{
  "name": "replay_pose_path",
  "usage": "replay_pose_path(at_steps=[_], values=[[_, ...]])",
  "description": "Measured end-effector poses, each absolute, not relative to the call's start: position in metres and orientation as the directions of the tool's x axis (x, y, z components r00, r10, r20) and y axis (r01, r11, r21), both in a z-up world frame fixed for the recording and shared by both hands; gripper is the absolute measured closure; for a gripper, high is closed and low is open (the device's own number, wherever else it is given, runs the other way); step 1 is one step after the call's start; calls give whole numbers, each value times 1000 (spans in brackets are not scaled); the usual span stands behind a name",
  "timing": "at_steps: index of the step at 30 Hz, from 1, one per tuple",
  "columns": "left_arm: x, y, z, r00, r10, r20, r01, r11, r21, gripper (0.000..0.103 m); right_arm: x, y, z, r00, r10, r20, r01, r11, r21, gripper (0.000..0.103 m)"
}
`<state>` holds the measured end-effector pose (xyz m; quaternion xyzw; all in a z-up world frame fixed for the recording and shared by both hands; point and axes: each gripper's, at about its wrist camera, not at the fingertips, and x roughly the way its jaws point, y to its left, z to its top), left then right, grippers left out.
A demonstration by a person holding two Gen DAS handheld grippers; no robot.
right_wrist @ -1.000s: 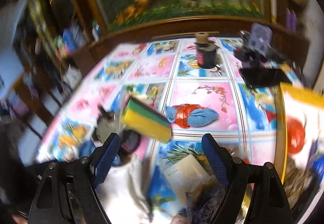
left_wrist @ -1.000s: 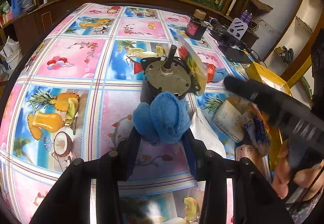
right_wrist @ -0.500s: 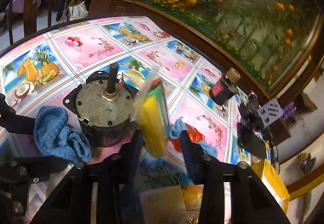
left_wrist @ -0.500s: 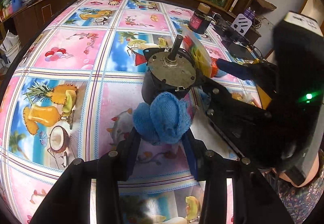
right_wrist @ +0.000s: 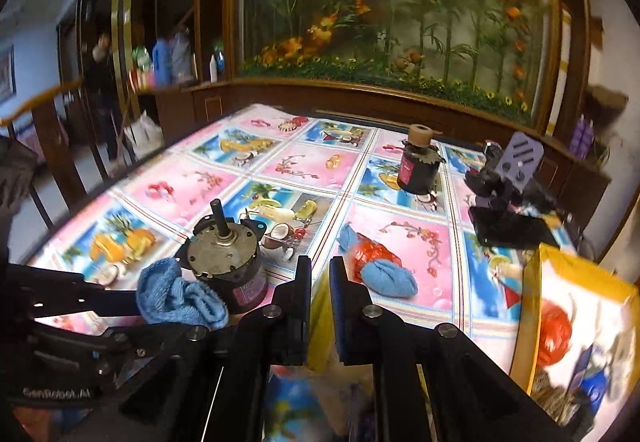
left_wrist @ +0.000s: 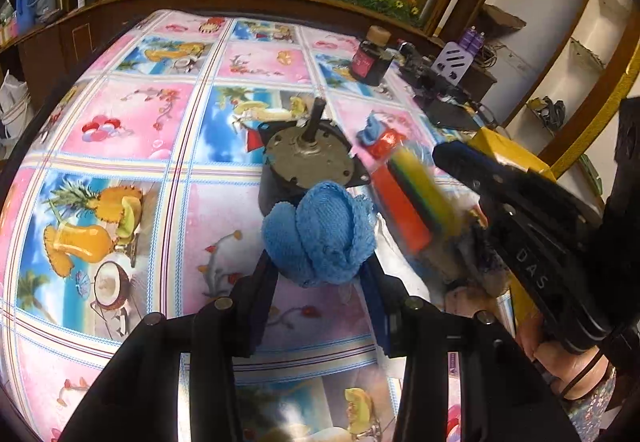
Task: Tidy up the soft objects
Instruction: 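Grasp the clear bag of coloured sticks with the right tool while the left tool holds the blue cloth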
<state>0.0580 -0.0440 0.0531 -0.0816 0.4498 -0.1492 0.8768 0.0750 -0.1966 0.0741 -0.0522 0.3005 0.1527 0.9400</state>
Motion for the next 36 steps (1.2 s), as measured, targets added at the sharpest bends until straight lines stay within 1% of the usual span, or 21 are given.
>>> replay_pose_path(at_steps=[2,8,10,11,12,13,14,15,18,22,23,24,25,27,28,30,36], values=[[55,-47,56,566,-336,-753,204,942,-268,62,72,-207,70,750,297,-591,-325,944,63,93],[56,-51,56,574,-313,-757,197,950,-243,62,76,-221,52,664,331,-670,-314,937,152,93],[58,-49,53,564,-314,-764,192,949,-248,62,78,-225,50,654,339,-676,-295,937,184,89],[59,-48,52,560,-314,-767,190,949,-250,62,80,-228,49,648,346,-678,-285,936,205,77],[60,-48,51,556,-311,-771,187,950,-248,62,81,-228,48,640,353,-683,-278,935,222,68],[61,-47,50,550,-313,-774,186,950,-252,62,81,-227,48,633,360,-686,-280,932,230,49],[61,-46,50,543,-321,-776,185,947,-261,62,81,-223,48,631,346,-694,-277,936,216,35],[61,-45,49,537,-330,-776,186,944,-273,62,81,-219,49,637,321,-701,-270,945,188,31],[59,-43,52,542,-335,-771,183,942,-281,62,87,-206,48,634,280,-721,-273,953,130,31],[59,-41,52,540,-334,-773,177,943,-284,62,108,-188,37,583,243,-775,-287,954,83,31],[59,-40,52,539,-334,-773,174,942,-286,62,110,-183,34,581,232,-780,-297,953,62,37],[60,-40,52,538,-334,-774,173,942,-287,62,111,-179,30,578,218,-786,-304,952,41,61],[59,-40,52,537,-335,-774,172,942,-288,62,111,-177,26,570,214,-793,-314,949,31,63],[59,-40,52,538,-336,-773,173,942,-289,62,105,-179,29,594,230,-770,-320,947,36,68],[59,-40,52,539,-338,-772,174,941,-290,62,102,-181,33,608,236,-758,-320,947,38,69],[59,-40,53,546,-341,-765,176,940,-293,62,96,-190,42,646,246,-723,-305,951,50,69],[51,-42,64,596,-373,-712,209,927,-311,62,81,-229,68,734,309,-605,-264,950,165,70]])
